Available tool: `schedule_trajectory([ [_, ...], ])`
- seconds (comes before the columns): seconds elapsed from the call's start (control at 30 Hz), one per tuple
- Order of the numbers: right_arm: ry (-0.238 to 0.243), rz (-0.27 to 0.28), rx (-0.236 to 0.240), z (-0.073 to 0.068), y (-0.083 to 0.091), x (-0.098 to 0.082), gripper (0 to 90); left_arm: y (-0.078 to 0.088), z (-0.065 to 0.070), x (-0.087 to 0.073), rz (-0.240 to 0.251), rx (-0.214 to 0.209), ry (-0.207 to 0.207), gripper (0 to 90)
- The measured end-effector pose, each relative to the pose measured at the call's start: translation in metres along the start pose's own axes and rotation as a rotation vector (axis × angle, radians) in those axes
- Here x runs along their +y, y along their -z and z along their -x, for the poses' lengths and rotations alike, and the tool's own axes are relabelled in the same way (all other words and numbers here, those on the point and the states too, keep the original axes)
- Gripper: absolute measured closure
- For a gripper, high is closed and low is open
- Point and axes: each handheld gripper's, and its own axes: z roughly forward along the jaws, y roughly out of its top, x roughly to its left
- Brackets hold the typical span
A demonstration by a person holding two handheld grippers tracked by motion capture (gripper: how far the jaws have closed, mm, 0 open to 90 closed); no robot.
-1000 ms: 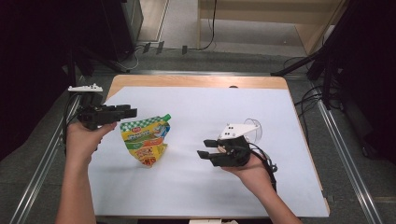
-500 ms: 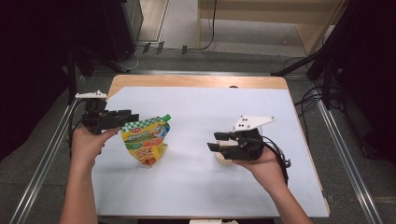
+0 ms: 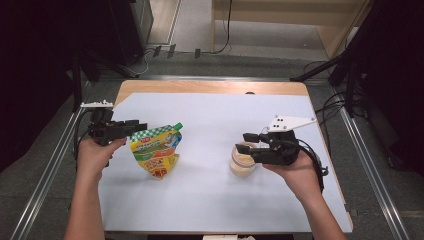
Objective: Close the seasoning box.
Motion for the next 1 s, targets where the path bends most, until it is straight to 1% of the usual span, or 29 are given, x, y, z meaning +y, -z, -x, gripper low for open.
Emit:
schedule_trajectory([
  [0.1,-0.006,0.010,-0.016,0.004,0.007,0.001,55.2,0.000,-0.003,-0.002,0.003,-0.003,0.007,46.7],
  [0.2,-0.008,0.012,-0.034,0.009,0.014,0.002,55.3,-0.001,-0.006,-0.005,-0.001,0.007,0.004,46.8],
  [0.27,-0.011,0.012,-0.048,0.012,0.019,0.002,55.5,-0.003,-0.008,-0.007,-0.012,0.018,0.007,46.8],
  [0.33,-0.017,0.017,-0.055,0.016,0.022,0.002,55.7,-0.004,-0.009,-0.008,-0.017,0.017,0.010,46.9],
  [0.4,-0.027,0.022,-0.065,0.020,0.027,0.001,56.1,-0.006,-0.010,-0.009,-0.032,0.023,0.003,47.1],
  [0.53,-0.045,0.032,-0.093,0.029,0.036,-0.001,56.6,-0.008,-0.010,-0.010,-0.038,0.021,-0.006,47.2],
  [0.67,-0.057,0.040,-0.131,0.037,0.046,-0.002,57.0,-0.010,-0.011,-0.011,-0.040,0.016,-0.001,47.0],
  [0.73,-0.065,0.044,-0.142,0.041,0.050,-0.003,57.4,-0.011,-0.012,-0.011,-0.046,0.014,-0.003,46.9],
  [0.83,-0.080,0.051,-0.160,0.047,0.055,-0.005,59.0,-0.013,-0.011,-0.012,-0.052,0.013,-0.001,46.8],
  [1.0,-0.111,0.076,-0.191,0.057,0.067,-0.009,64.2,-0.013,-0.011,-0.012,-0.054,0.010,-0.003,46.8],
])
